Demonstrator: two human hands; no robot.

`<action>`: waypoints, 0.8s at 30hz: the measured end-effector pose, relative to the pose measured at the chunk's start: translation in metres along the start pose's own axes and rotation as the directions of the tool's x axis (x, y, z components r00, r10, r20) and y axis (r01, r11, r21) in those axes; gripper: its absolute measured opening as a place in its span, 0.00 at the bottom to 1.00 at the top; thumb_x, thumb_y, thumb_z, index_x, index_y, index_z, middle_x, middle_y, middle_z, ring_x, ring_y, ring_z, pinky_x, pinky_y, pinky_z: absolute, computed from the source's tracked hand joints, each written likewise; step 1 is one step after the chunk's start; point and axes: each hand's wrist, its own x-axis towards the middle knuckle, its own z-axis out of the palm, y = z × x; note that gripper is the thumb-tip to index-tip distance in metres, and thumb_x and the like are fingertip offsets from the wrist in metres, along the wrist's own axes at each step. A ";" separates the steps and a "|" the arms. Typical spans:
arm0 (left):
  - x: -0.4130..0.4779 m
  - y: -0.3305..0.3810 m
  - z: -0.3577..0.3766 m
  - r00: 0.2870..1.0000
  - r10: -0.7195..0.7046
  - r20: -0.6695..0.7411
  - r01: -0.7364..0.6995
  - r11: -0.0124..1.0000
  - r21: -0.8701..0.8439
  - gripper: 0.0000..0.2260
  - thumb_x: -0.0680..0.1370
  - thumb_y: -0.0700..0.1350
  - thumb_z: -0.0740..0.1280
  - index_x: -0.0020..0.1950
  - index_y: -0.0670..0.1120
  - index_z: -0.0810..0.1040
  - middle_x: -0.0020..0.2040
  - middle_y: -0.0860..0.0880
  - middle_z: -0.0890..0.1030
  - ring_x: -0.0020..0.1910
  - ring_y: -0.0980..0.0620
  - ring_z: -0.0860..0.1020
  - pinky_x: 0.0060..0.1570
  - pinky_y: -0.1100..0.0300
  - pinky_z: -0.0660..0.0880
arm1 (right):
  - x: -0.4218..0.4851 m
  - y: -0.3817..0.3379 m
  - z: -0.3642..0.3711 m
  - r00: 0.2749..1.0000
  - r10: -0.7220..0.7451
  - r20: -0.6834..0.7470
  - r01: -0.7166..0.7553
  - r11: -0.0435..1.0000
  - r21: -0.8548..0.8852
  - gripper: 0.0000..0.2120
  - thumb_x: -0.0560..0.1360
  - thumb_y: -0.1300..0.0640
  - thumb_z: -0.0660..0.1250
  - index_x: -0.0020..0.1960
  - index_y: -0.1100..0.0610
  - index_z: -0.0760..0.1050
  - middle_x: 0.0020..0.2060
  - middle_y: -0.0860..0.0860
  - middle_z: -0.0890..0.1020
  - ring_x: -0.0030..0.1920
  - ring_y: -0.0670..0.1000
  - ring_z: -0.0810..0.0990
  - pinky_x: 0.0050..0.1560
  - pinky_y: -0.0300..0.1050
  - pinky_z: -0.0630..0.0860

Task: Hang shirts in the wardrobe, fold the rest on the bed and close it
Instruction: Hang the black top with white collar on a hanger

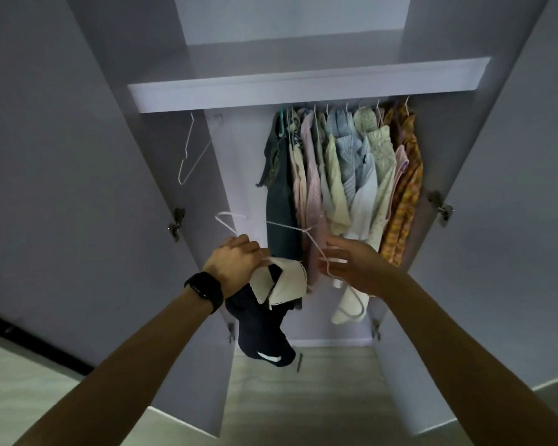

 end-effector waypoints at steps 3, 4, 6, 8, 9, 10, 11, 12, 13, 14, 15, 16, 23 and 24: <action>0.004 0.008 -0.004 0.990 0.138 -0.007 -0.137 0.987 0.086 0.17 0.85 0.50 0.56 0.73 0.52 0.72 0.62 0.51 0.78 0.64 0.47 0.72 0.66 0.54 0.67 | 0.007 -0.016 0.002 0.989 0.042 0.142 -0.048 0.998 0.041 0.16 0.67 0.50 0.76 0.50 0.58 0.80 0.46 0.56 0.85 0.42 0.53 0.84 0.42 0.45 0.82; 0.006 0.013 -0.006 0.980 0.197 -0.038 -0.191 0.975 0.117 0.16 0.84 0.48 0.59 0.72 0.51 0.75 0.60 0.50 0.80 0.62 0.46 0.75 0.64 0.52 0.70 | 0.013 -0.021 0.004 0.985 0.056 0.161 -0.068 0.995 0.070 0.12 0.71 0.49 0.75 0.47 0.57 0.79 0.42 0.54 0.84 0.37 0.50 0.82 0.38 0.41 0.80; 0.010 0.022 -0.013 0.969 0.236 -0.066 -0.229 0.968 0.100 0.15 0.82 0.46 0.64 0.69 0.49 0.78 0.55 0.48 0.83 0.57 0.44 0.78 0.59 0.51 0.75 | 0.024 -0.035 0.008 0.990 0.082 0.118 -0.103 0.977 0.187 0.14 0.79 0.47 0.68 0.39 0.55 0.76 0.29 0.47 0.75 0.24 0.44 0.71 0.24 0.33 0.68; 0.013 0.026 -0.022 0.967 0.204 -0.151 -0.193 0.977 0.086 0.18 0.79 0.48 0.70 0.68 0.48 0.79 0.49 0.47 0.85 0.52 0.44 0.81 0.52 0.51 0.78 | 0.030 -0.048 0.010 0.997 0.043 -0.061 -0.032 0.985 0.167 0.15 0.83 0.50 0.62 0.40 0.55 0.75 0.23 0.44 0.65 0.19 0.42 0.59 0.18 0.33 0.54; 0.014 0.026 -0.028 0.962 0.167 -0.214 -0.150 0.984 0.092 0.20 0.77 0.49 0.73 0.68 0.47 0.79 0.45 0.47 0.86 0.49 0.44 0.83 0.48 0.52 0.80 | 0.030 -0.052 0.009 0.987 -0.020 -0.160 0.036 0.994 0.100 0.14 0.83 0.51 0.61 0.42 0.55 0.76 0.22 0.44 0.64 0.19 0.42 0.57 0.17 0.35 0.52; 0.014 0.026 -0.034 0.956 0.136 -0.259 -0.114 0.989 0.098 0.22 0.74 0.49 0.76 0.67 0.47 0.80 0.43 0.47 0.86 0.47 0.45 0.84 0.45 0.52 0.81 | 0.028 -0.054 0.007 0.962 -0.106 -0.250 0.117 0.993 0.029 0.13 0.83 0.51 0.61 0.43 0.55 0.77 0.21 0.44 0.65 0.18 0.42 0.58 0.17 0.36 0.53; 0.015 0.024 -0.038 0.948 0.108 -0.299 -0.084 0.992 0.093 0.23 0.73 0.49 0.77 0.66 0.46 0.80 0.43 0.47 0.86 0.46 0.45 0.85 0.43 0.51 0.82 | 0.026 -0.054 0.003 0.927 -0.198 -0.319 0.195 0.980 -0.042 0.13 0.82 0.51 0.62 0.43 0.56 0.79 0.20 0.43 0.67 0.18 0.42 0.61 0.17 0.36 0.56; 0.016 0.022 -0.039 0.940 0.092 -0.330 -0.066 0.994 0.089 0.22 0.73 0.48 0.77 0.66 0.47 0.80 0.43 0.47 0.86 0.44 0.44 0.85 0.40 0.51 0.82 | 0.022 -0.054 -0.001 0.887 -0.297 -0.354 0.273 0.955 -0.117 0.13 0.81 0.49 0.65 0.43 0.55 0.80 0.20 0.42 0.71 0.19 0.41 0.66 0.18 0.35 0.60; 0.018 0.019 -0.042 0.931 0.060 -0.359 -0.044 0.998 0.053 0.21 0.74 0.48 0.76 0.66 0.49 0.81 0.43 0.48 0.86 0.41 0.42 0.84 0.35 0.51 0.81 | 0.018 -0.052 -0.003 0.853 -0.390 -0.346 0.337 0.919 -0.205 0.13 0.80 0.47 0.67 0.44 0.55 0.81 0.23 0.41 0.75 0.22 0.40 0.72 0.22 0.35 0.66; 0.019 0.019 -0.045 0.928 0.034 -0.370 -0.036 0.999 0.000 0.19 0.74 0.48 0.76 0.65 0.51 0.81 0.43 0.48 0.86 0.38 0.41 0.83 0.32 0.52 0.80 | 0.015 -0.047 -0.005 0.834 -0.462 -0.301 0.371 0.874 -0.313 0.13 0.78 0.44 0.69 0.45 0.54 0.81 0.28 0.41 0.79 0.29 0.41 0.78 0.29 0.35 0.72; 0.021 0.019 -0.047 0.925 0.029 -0.379 -0.041 0.999 -0.024 0.18 0.74 0.48 0.77 0.63 0.52 0.82 0.42 0.49 0.86 0.37 0.40 0.83 0.29 0.54 0.78 | 0.013 -0.040 -0.005 0.834 -0.504 -0.225 0.382 0.821 -0.423 0.14 0.77 0.41 0.69 0.47 0.52 0.81 0.34 0.42 0.82 0.36 0.43 0.81 0.37 0.38 0.75; 0.023 0.020 -0.048 0.921 0.056 -0.385 -0.061 0.998 0.000 0.18 0.72 0.48 0.78 0.62 0.52 0.83 0.42 0.50 0.86 0.36 0.41 0.83 0.27 0.56 0.77 | 0.013 -0.031 -0.003 0.843 -0.516 -0.151 0.379 0.769 -0.515 0.14 0.76 0.39 0.69 0.47 0.50 0.81 0.37 0.43 0.83 0.40 0.43 0.81 0.42 0.38 0.75; 0.036 -0.002 -0.061 0.975 -0.135 -0.179 0.140 0.990 0.019 0.18 0.82 0.58 0.63 0.72 0.61 0.72 0.58 0.50 0.84 0.52 0.41 0.82 0.44 0.53 0.77 | 0.016 -0.030 0.002 0.678 -0.610 -0.410 0.503 0.792 -0.346 0.21 0.82 0.46 0.61 0.34 0.55 0.74 0.25 0.45 0.74 0.28 0.42 0.72 0.33 0.39 0.68; 0.036 -0.006 -0.065 0.977 -0.159 -0.140 0.152 0.987 -0.058 0.17 0.82 0.58 0.62 0.71 0.61 0.73 0.58 0.49 0.84 0.54 0.42 0.82 0.48 0.53 0.78 | 0.015 -0.040 0.004 0.683 -0.561 -0.467 0.525 0.822 -0.219 0.22 0.81 0.45 0.63 0.32 0.54 0.70 0.23 0.45 0.71 0.26 0.44 0.69 0.30 0.40 0.66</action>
